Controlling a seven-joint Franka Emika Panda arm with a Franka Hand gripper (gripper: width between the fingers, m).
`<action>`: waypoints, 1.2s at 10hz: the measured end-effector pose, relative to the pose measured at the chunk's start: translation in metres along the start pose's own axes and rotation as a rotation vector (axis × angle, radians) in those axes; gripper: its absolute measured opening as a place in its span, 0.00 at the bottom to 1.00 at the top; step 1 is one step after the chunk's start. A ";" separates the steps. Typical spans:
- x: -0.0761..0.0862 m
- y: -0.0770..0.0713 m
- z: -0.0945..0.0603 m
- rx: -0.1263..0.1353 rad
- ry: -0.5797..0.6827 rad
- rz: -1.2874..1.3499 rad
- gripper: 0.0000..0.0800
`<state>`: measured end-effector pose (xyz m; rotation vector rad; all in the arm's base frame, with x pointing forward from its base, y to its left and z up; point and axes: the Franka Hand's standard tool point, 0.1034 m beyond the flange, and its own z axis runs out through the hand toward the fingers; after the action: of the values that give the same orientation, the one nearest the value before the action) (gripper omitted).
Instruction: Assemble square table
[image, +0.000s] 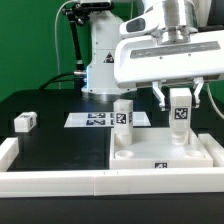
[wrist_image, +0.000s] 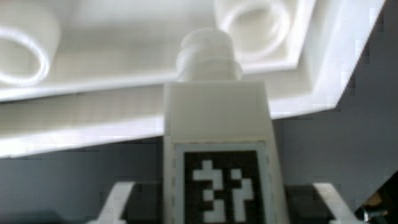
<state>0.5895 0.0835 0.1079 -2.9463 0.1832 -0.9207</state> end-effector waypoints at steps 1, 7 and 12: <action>-0.006 -0.006 0.004 0.006 -0.015 -0.007 0.36; -0.013 -0.018 0.019 0.015 -0.024 -0.025 0.36; -0.018 -0.019 0.030 0.012 -0.035 -0.026 0.36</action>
Offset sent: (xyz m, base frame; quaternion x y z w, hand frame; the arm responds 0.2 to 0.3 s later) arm 0.0127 0.0146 -0.0048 0.0039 0.0220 0.0178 0.9996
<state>0.5940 0.1048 0.0744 -2.9581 0.1379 -0.8690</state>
